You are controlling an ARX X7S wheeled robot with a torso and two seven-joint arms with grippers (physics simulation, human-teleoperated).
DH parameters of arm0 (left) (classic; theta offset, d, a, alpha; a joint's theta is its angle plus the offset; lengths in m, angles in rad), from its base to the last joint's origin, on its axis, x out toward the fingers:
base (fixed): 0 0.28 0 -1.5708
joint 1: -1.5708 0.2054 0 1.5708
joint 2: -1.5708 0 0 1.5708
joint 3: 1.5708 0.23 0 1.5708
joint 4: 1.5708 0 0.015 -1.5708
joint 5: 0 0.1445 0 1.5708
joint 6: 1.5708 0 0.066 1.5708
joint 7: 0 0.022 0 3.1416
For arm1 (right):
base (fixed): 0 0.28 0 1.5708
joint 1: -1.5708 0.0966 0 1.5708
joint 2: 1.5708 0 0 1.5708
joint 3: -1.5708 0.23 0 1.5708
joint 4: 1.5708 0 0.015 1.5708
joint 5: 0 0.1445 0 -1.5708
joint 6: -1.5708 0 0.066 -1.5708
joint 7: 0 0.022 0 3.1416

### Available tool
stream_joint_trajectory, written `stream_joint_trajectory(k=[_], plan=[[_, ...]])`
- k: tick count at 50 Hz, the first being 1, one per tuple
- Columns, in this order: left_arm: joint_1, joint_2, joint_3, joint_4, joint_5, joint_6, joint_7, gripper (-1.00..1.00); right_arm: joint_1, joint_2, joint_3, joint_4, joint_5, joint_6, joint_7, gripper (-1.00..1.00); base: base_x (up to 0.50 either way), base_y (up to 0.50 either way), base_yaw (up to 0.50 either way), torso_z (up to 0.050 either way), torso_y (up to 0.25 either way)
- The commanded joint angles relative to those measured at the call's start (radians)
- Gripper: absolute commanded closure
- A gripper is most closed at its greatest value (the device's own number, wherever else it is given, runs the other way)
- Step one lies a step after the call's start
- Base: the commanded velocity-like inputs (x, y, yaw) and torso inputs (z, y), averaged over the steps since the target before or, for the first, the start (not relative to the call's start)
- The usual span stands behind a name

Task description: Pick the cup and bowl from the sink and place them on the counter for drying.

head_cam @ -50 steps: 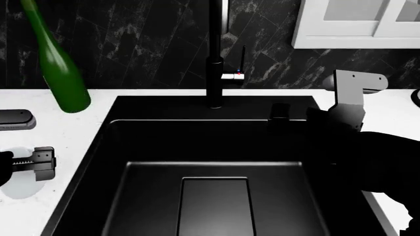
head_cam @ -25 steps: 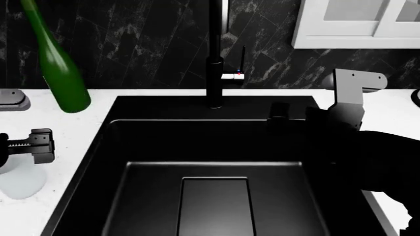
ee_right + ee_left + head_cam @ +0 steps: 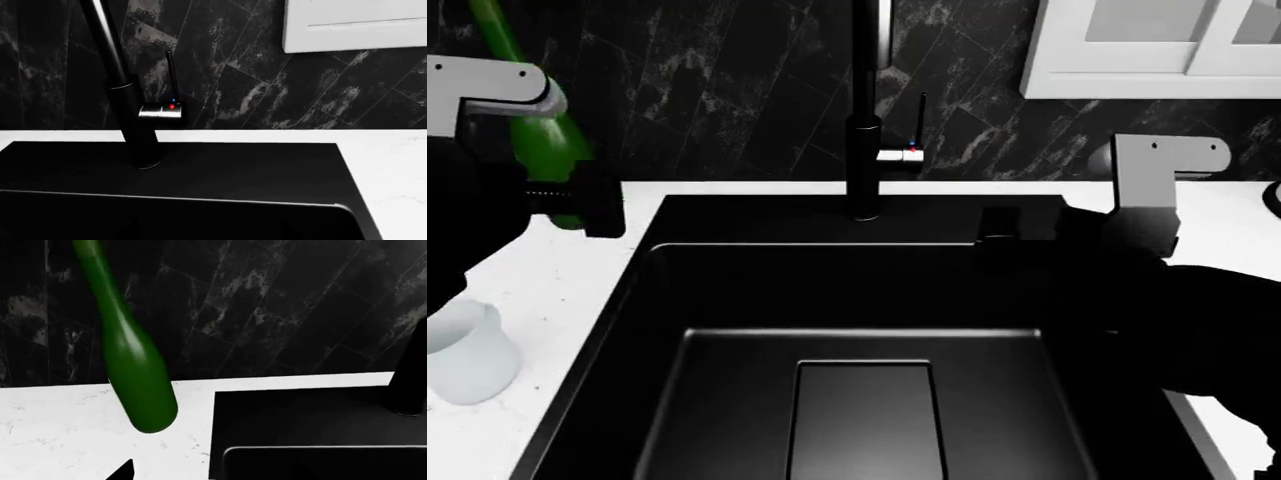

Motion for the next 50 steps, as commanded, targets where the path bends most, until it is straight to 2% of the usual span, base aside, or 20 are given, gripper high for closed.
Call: stream_joint_trajectory(k=[1, 27, 34, 44, 50], plan=[[-0.075, 0.064, 0.047, -0.005, 0.008, 0.013, 0.013, -1.00, -0.006, 0.014, 0.000, -0.023, -0.006, -0.007, 0.003, -1.00, 0.00, 0.00, 0.00, 0.000, 0.000], [-0.099, 0.169, 0.128, -0.034, 0.080, 0.094, 0.076, -1.00, 0.023, 0.036, -0.030, -0.016, -0.047, -0.011, -0.021, -1.00, 0.00, 0.00, 0.00, 0.000, 0.000], [-0.101, 0.196, 0.154, -0.049, 0.106, 0.116, 0.098, -1.00, -0.002, 0.053, 0.013, -0.025, -0.017, -0.027, -0.006, -1.00, 0.00, 0.00, 0.00, 0.000, 0.000], [-0.130, 0.257, 0.224, -0.115, 0.185, 0.163, 0.164, -1.00, 0.086, 0.039, -0.038, 0.028, -0.058, -0.012, -0.049, -1.00, 0.00, 0.00, 0.00, 0.000, 0.000], [-0.224, 0.297, 0.290, -0.220, 0.258, 0.184, 0.247, -1.00, 0.229, 0.012, -0.084, 0.118, -0.082, 0.023, -0.092, -1.00, 0.00, 0.00, 0.00, 0.000, 0.000]])
